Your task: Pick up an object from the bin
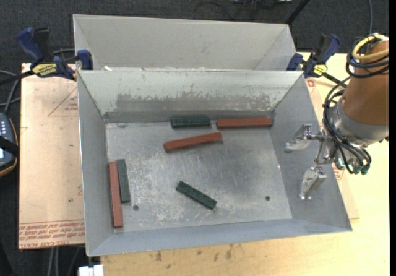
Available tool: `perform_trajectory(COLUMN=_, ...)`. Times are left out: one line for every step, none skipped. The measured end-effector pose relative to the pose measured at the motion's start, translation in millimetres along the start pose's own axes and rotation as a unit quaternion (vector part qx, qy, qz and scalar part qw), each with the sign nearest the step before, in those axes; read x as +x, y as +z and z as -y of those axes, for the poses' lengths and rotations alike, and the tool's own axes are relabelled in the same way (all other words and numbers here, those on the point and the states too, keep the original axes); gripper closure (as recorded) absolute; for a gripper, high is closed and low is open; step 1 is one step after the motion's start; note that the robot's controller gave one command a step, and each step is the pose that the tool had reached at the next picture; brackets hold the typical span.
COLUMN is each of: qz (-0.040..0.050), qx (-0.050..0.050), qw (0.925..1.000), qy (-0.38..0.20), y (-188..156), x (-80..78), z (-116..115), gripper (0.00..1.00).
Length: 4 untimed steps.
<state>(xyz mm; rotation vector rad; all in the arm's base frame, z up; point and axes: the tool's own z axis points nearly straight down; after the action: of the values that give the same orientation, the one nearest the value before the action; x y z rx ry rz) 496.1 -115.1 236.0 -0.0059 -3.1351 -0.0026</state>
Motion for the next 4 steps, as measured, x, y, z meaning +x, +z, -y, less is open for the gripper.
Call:
perform_trajectory(qz=0.0037, qx=0.001, qw=1.0000, qy=-0.002, y=-4, x=-1.7, z=-1, gripper=1.00)
perform_trajectory(qz=0.0037, qx=0.001, qw=1.0000, qy=-0.002, y=-4, x=-1.7, z=-1, gripper=1.00)
perform_trajectory(qz=0.0035, qx=0.001, qw=1.0000, qy=0.006, y=88, x=-3.2, z=-10, gripper=1.00)
perform_trajectory(qz=0.0035, qx=0.001, qw=1.0000, qy=0.006, y=88, x=-3.2, z=-10, gripper=0.00)
